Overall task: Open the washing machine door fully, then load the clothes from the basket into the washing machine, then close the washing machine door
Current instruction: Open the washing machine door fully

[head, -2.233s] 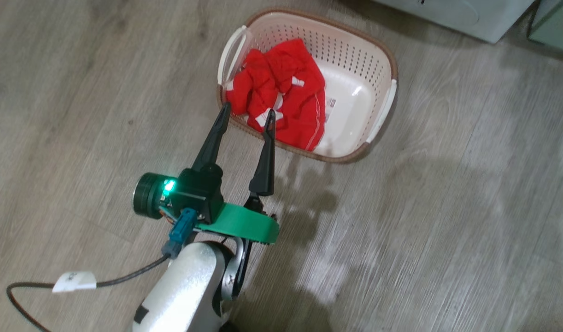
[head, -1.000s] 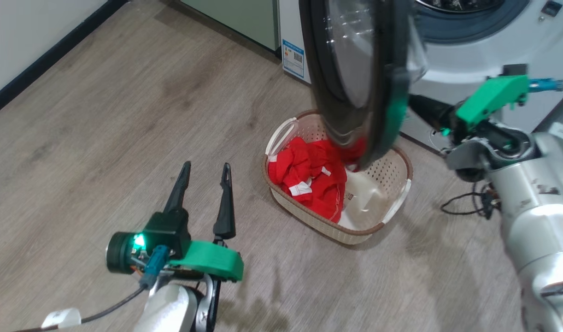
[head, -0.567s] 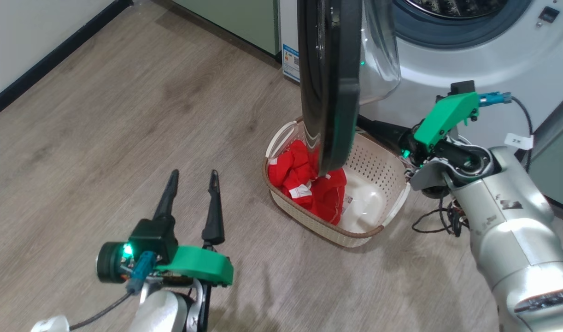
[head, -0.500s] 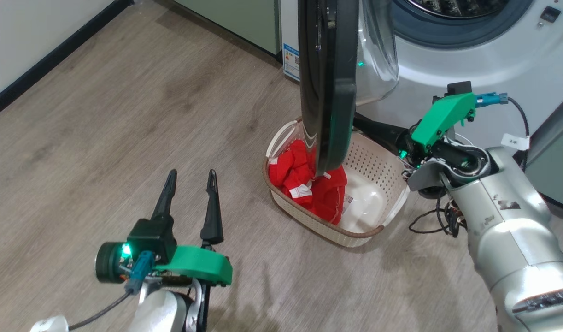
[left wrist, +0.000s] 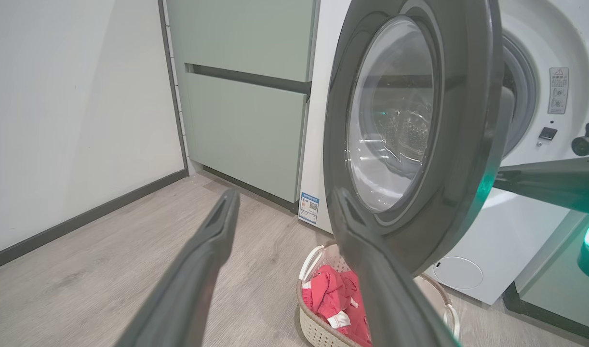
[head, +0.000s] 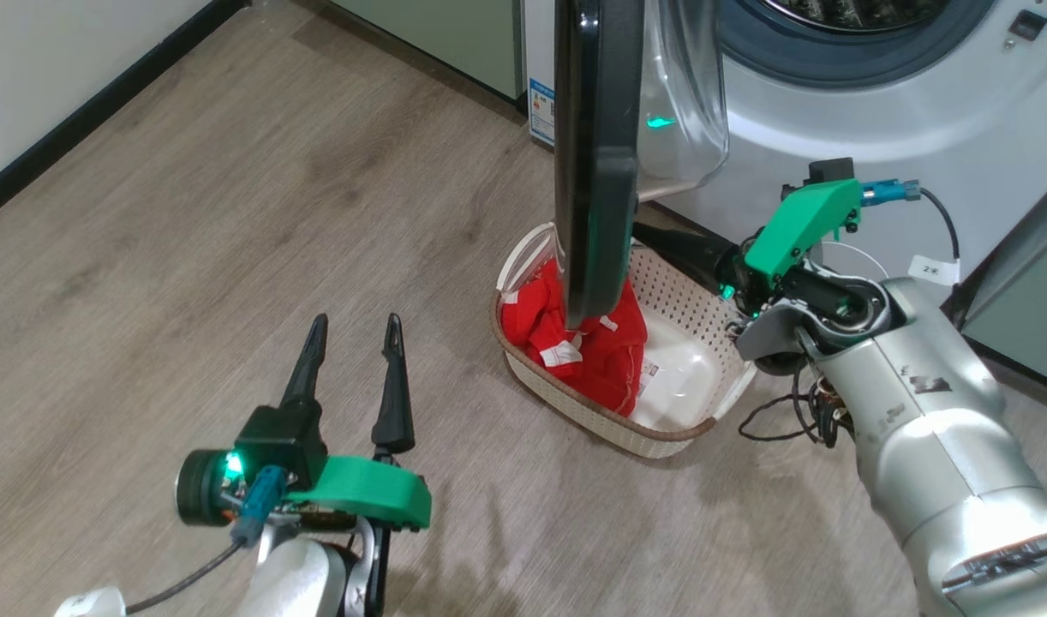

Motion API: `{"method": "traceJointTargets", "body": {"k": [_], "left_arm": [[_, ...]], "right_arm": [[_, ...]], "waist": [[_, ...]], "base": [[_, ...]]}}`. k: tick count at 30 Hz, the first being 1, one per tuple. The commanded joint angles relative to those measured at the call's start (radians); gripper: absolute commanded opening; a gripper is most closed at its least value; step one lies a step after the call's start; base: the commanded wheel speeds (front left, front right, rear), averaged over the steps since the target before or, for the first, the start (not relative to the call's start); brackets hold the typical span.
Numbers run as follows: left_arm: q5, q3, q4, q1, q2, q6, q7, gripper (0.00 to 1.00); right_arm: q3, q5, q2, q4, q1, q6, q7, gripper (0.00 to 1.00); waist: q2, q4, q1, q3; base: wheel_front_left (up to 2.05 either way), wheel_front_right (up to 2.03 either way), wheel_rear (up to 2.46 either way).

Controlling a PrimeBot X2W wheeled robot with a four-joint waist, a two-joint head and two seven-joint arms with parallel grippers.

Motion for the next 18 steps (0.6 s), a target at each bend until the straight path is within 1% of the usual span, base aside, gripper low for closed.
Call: {"method": "traceJointTargets", "body": {"k": [1, 6, 10, 14, 18], "left_arm": [[-0.004, 0.04, -0.036, -0.021, 0.007, 0.006, -0.01, 1.0], [-0.006, 0.045, -0.026, -0.016, 0.007, 0.0, -0.01, 1.0], [-0.006, 0.041, -0.017, -0.016, 0.007, -0.006, -0.01, 1.0], [-0.002, 0.046, 0.002, -0.014, 0.007, -0.016, -0.01, 1.0], [-0.001, 0.06, 0.02, -0.015, 0.007, -0.035, -0.01, 1.0]], "right_arm": [[0.018, 0.008, 0.026, -0.039, -0.029, 0.001, -0.008, 0.0], [0.02, 0.017, 0.024, -0.044, -0.016, 0.001, -0.035, 0.0], [0.013, 0.013, -0.003, -0.067, 0.021, 0.001, -0.061, 0.0], [0.015, -0.009, -0.043, -0.126, 0.083, 0.001, -0.108, 0.0], [0.042, -0.069, -0.11, -0.207, 0.159, 0.001, -0.178, 0.0]], "waist": [[-0.0001, -0.001, 0.0001, -0.001], [-0.0001, -0.008, 0.0001, -0.018], [-0.0001, -0.016, 0.0001, -0.039], [-0.0001, -0.027, 0.0001, -0.066], [-0.0001, -0.04, 0.0001, -0.088]], "base": [[0.0, 0.0, 0.0], [0.0, 0.0, 0.0], [0.0, 0.0, 0.0], [0.0, 0.0, 0.0], [0.0, 0.0, 0.0]]}}
